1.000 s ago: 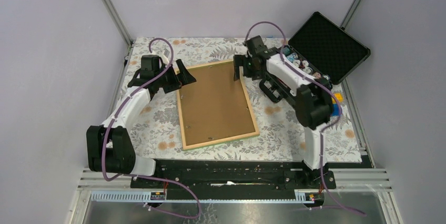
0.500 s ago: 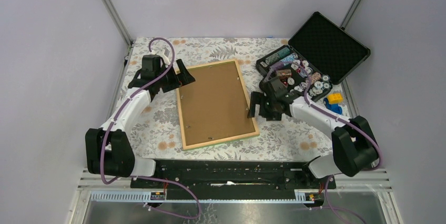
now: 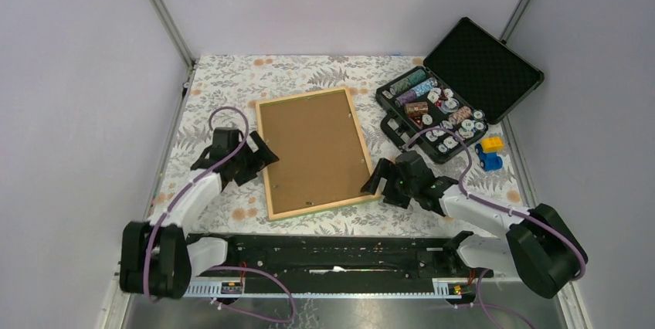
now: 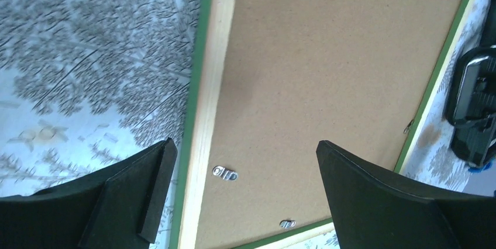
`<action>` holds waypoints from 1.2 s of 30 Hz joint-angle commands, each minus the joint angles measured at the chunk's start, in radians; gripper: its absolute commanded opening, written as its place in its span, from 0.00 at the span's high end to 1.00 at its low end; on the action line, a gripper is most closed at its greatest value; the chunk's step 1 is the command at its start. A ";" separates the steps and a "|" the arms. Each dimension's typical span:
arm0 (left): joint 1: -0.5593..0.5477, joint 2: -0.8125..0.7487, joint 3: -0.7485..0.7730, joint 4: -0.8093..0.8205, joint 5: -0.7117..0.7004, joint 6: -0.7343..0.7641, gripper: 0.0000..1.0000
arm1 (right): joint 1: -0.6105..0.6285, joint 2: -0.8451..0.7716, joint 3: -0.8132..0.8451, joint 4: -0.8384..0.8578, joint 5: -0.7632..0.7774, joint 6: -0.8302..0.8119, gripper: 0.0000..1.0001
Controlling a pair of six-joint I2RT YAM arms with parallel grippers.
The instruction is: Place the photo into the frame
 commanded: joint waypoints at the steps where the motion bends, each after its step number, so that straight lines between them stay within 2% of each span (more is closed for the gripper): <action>1: -0.004 -0.145 -0.066 0.037 -0.138 -0.113 0.01 | 0.026 0.057 -0.023 0.118 0.007 0.079 0.09; 5: -0.009 -0.146 -0.128 0.094 -0.063 -0.137 0.01 | 0.030 0.127 0.020 0.151 0.033 0.077 0.18; 12: -0.073 -0.121 -0.206 0.184 0.013 -0.128 0.01 | 0.021 0.298 0.238 0.073 0.206 -0.091 0.16; 16: -0.149 -0.148 -0.253 0.239 0.051 -0.194 0.01 | -0.038 0.485 0.427 -0.007 0.128 -0.230 0.12; 21: -0.338 -0.190 -0.293 0.285 -0.009 -0.293 0.01 | -0.102 0.646 0.582 -0.090 0.002 -0.310 0.11; 25: -0.561 -0.168 -0.278 0.331 -0.099 -0.364 0.01 | -0.104 0.655 0.608 -0.129 0.015 -0.331 0.09; 28: -0.721 -0.075 -0.222 0.391 -0.161 -0.360 0.01 | -0.104 0.641 0.628 -0.184 0.051 -0.370 0.01; 33: -0.828 0.114 -0.098 0.482 -0.115 -0.273 0.01 | -0.104 0.644 0.683 -0.277 0.058 -0.433 0.00; 36: -0.853 0.122 -0.071 0.501 -0.131 -0.238 0.01 | -0.104 0.602 0.664 -0.305 0.060 -0.422 0.00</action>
